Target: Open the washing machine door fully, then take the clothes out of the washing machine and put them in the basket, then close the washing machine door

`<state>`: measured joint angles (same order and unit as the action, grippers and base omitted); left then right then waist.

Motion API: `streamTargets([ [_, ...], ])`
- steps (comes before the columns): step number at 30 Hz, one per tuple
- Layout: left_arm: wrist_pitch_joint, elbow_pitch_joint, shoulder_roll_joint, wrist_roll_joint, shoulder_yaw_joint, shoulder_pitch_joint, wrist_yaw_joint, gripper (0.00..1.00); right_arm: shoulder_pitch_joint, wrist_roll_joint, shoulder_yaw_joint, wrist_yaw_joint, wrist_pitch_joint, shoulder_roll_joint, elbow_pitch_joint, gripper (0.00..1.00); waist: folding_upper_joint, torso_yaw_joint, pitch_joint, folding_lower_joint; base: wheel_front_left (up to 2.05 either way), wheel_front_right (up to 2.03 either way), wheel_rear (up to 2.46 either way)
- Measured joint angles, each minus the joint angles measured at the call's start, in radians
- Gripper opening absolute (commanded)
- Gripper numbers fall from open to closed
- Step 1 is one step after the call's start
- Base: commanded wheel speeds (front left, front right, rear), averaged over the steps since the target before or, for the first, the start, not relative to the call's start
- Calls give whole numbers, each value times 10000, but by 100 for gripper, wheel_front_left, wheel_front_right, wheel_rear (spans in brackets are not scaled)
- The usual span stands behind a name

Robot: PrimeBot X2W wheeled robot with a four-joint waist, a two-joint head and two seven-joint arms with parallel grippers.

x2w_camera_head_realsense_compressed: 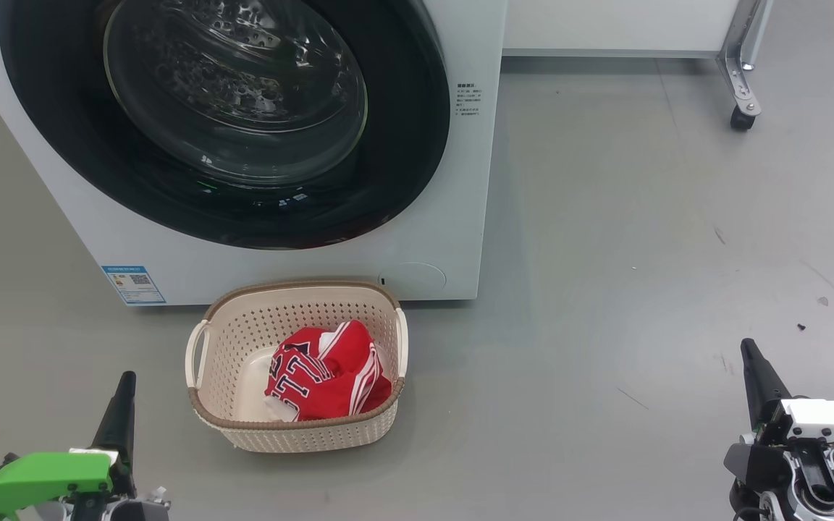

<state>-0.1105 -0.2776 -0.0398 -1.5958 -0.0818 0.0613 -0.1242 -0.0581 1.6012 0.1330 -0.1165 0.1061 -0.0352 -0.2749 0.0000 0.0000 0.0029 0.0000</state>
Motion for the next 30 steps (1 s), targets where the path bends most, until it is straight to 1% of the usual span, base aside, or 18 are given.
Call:
streamTargets([
  [30, 0, 2, 0, 0, 0, 0, 0, 0, 0, 0, 2, 0, 2, 0, 0, 0, 0, 0, 0, 0, 0, 0, 0],
])
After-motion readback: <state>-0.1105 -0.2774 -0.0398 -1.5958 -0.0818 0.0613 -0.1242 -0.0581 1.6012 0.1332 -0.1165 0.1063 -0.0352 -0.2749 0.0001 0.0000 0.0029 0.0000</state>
